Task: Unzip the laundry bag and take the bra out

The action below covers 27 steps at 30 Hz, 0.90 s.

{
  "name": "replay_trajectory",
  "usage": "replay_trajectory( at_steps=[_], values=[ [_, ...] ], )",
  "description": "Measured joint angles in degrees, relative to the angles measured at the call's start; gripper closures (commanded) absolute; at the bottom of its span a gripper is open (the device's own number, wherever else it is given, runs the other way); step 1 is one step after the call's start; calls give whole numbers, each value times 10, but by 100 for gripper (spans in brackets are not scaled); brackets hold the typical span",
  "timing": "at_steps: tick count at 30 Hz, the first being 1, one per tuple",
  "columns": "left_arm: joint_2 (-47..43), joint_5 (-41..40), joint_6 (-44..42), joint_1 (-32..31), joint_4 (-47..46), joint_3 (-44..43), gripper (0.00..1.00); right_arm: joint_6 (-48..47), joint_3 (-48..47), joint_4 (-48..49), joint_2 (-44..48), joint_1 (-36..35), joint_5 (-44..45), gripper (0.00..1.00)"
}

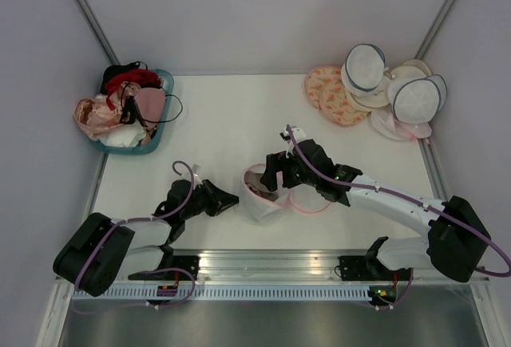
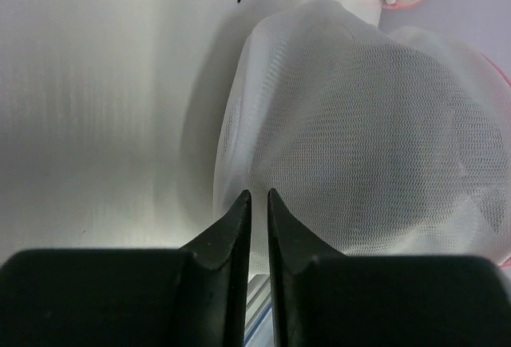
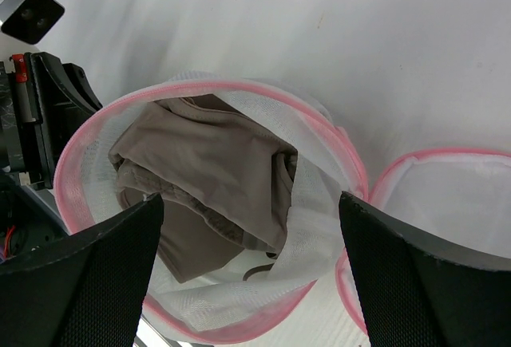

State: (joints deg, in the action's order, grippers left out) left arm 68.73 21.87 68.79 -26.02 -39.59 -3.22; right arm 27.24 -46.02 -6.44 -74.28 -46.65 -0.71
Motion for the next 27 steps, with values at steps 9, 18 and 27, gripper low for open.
replay_trajectory(
  at_steps=[9, 18, 27],
  values=[
    [-5, 16, -2, -3, 17, -14, 45, 1, 0, 0, -5, 0, -5, 4],
    [-176, -27, -30, -5, 214, -17, 37, 0, 0, 0, -5, 0, -5, 4],
    [-316, -77, -30, -7, 298, -2, 34, 0, 0, 0, -5, 0, -5, 4]
  ],
)
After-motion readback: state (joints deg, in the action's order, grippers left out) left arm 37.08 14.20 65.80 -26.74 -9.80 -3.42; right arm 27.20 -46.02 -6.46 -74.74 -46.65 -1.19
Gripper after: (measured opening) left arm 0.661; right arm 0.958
